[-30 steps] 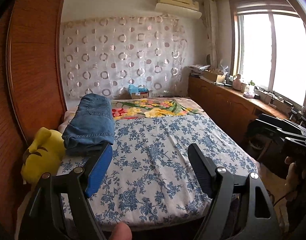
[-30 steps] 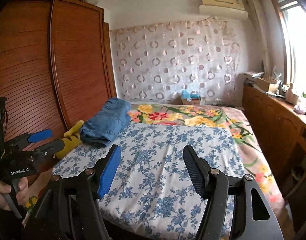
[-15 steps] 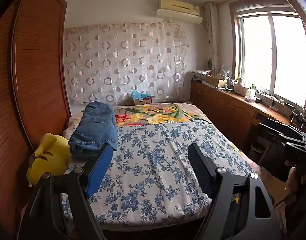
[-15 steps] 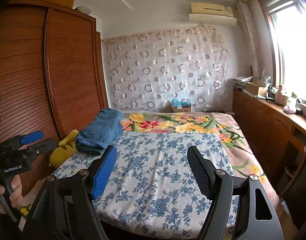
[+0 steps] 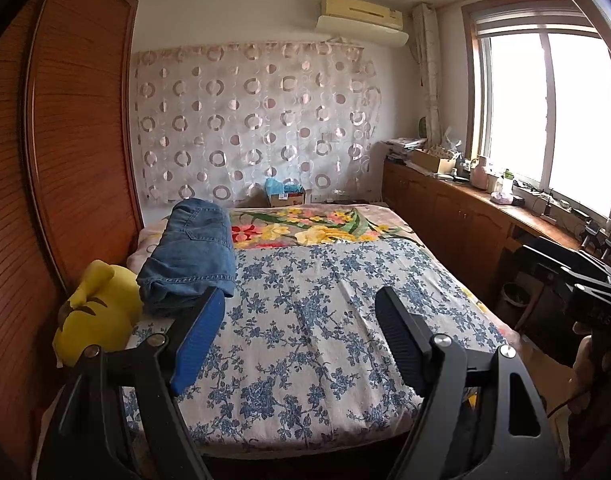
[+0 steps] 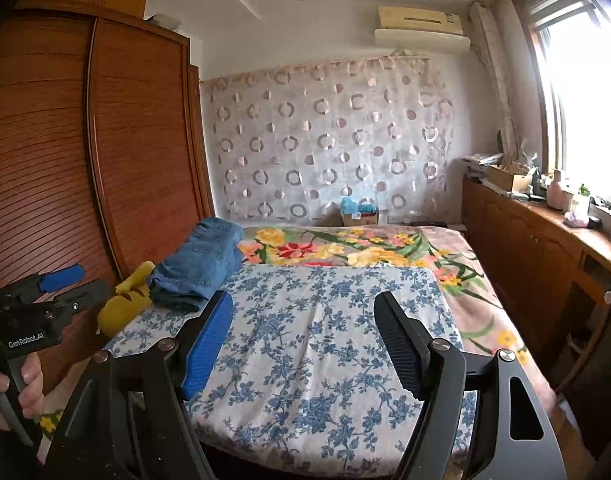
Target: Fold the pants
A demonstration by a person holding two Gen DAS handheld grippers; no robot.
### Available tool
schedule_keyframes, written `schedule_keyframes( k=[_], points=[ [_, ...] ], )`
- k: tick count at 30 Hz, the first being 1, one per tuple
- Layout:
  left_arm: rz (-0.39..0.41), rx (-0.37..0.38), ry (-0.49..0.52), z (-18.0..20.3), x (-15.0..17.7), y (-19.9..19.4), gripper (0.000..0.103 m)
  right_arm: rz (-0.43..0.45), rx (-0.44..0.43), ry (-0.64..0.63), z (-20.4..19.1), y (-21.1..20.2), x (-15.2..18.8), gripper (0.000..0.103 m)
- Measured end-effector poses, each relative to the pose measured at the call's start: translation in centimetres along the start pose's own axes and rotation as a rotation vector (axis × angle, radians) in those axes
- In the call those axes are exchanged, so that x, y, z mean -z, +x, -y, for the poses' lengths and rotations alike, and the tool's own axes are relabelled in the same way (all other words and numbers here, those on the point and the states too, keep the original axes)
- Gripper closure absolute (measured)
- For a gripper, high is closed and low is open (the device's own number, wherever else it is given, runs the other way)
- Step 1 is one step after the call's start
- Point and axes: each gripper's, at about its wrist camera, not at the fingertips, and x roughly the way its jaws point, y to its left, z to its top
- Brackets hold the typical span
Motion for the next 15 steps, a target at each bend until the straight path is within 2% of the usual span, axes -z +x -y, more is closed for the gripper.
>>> schedule_keyframes(
  k=[15],
  points=[
    [-0.001, 0.002, -0.001, -0.01, 0.06, -0.06, 0.025, -0.002, -0.002, -0.001, 0.07, 0.20, 0.13, 0.028]
  ],
)
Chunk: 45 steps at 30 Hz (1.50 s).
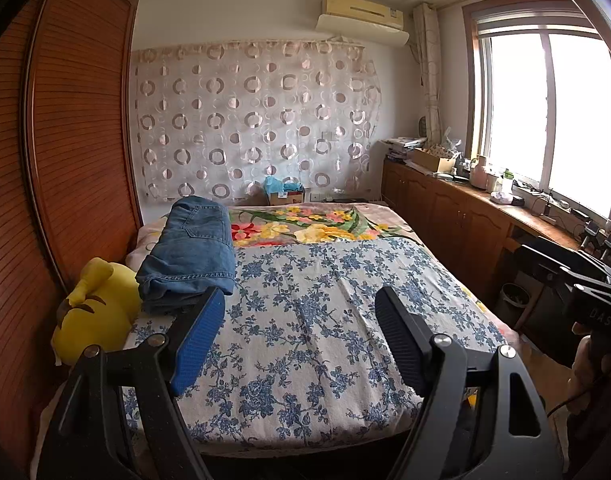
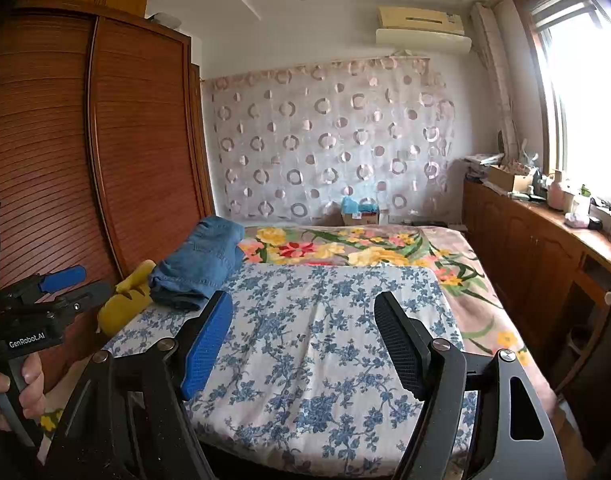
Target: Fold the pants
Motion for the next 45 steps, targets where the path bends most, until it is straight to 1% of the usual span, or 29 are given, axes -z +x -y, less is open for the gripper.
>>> schedule_keyframes(
  k=[45],
  points=[
    [0.002, 0.001, -0.002, -0.17, 0.04, -0.07, 0.025, -0.003, 0.007, 0.000, 0.46, 0.29, 0.03, 0.027]
  ],
)
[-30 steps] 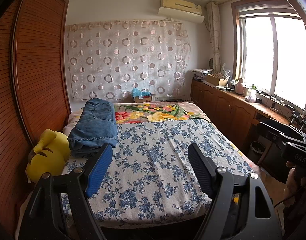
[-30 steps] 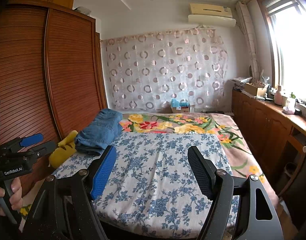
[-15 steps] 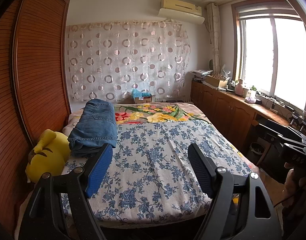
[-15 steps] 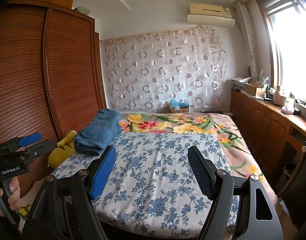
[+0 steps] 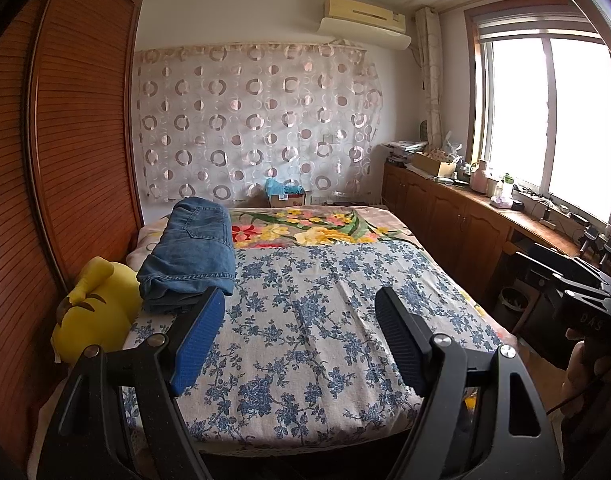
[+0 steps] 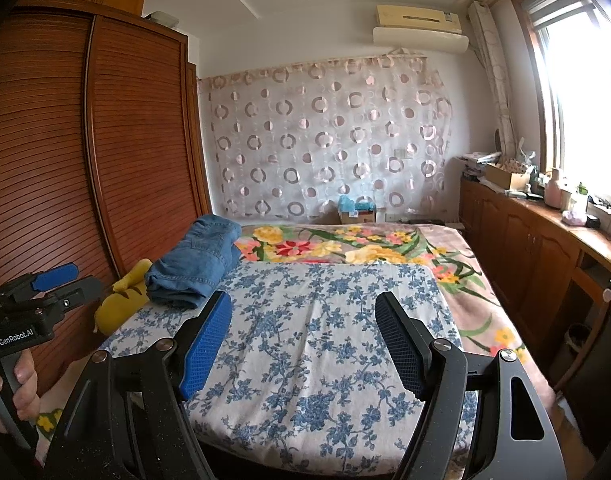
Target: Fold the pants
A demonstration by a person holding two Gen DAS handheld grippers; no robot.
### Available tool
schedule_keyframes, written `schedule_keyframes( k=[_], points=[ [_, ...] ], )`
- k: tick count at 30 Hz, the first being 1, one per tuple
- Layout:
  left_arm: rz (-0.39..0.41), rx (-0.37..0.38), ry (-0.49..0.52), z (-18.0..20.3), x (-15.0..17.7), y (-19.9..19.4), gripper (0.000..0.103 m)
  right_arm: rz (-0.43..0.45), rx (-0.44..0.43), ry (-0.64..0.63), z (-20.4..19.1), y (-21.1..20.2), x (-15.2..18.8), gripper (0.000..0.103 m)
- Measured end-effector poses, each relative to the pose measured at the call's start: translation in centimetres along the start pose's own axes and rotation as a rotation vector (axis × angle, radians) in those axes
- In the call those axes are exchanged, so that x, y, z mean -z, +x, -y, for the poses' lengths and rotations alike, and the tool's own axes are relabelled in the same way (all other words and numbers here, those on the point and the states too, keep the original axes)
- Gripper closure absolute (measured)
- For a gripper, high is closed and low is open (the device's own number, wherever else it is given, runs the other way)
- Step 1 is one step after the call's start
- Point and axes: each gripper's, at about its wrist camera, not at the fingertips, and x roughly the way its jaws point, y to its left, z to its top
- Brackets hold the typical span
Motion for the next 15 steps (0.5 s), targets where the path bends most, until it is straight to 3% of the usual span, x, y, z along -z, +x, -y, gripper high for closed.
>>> schedule_keyframes(
  k=[15],
  points=[
    [0.001, 0.002, -0.002, -0.10, 0.01, -0.05, 0.025, 0.002, -0.001, -0.002, 0.06, -0.05, 0.04, 0.027]
  ],
)
